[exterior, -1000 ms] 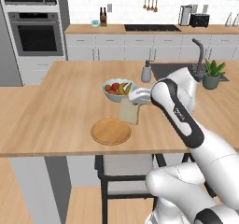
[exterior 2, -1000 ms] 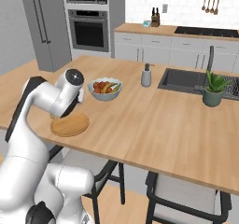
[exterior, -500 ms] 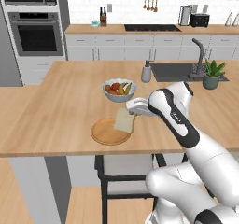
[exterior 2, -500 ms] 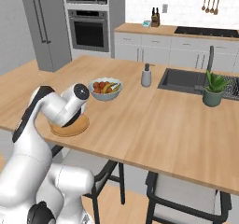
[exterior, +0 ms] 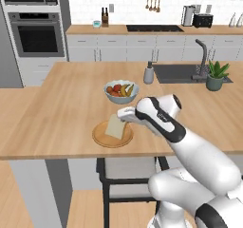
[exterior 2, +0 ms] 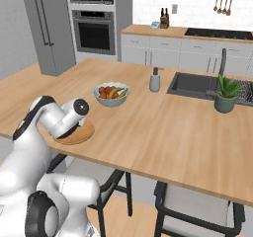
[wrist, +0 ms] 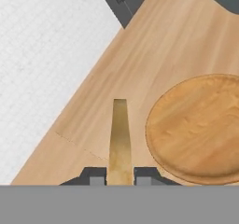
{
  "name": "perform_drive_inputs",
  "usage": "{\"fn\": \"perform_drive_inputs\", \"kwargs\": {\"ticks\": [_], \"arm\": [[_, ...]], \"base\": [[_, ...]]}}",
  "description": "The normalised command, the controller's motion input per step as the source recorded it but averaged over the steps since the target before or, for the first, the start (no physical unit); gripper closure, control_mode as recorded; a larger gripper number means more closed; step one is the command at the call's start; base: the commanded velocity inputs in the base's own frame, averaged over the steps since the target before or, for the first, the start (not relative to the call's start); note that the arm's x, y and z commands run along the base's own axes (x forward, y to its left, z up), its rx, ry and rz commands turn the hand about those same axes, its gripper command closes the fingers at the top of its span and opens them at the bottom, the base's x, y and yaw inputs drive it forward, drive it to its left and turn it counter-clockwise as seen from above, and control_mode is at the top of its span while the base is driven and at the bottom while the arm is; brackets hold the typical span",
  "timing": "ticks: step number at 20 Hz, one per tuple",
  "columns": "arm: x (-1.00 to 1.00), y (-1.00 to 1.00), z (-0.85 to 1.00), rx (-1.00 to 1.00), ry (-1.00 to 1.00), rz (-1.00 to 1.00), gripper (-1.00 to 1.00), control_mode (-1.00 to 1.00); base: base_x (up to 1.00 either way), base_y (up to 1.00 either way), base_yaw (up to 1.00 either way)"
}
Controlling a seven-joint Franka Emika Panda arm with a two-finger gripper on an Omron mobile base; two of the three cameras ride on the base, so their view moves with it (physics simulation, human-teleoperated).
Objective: Start the toaster. Once the lever pops up, take the bread to the plate on the dining counter.
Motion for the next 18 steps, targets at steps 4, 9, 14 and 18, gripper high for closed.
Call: {"fn": "perform_drive_inputs", "kwargs": {"ticks": [4,9,14,18], "arm": [[0.55,0.06,-0.23,0.0,0.0,0.0,1.0,-1.0],[0.4,0.0,-0.25,0.0,0.0,0.0,1.0,-1.0],[0.17,0.0,-0.25,-0.02,0.0,0.0,1.0,-1.0],[0.16,0.0,-0.25,-0.03,0.0,0.0,1.0,-1.0]], "base": [[0.0,0.0,0.0],[0.0,0.0,0.0],[0.0,0.0,0.0],[0.0,0.0,0.0]]}}
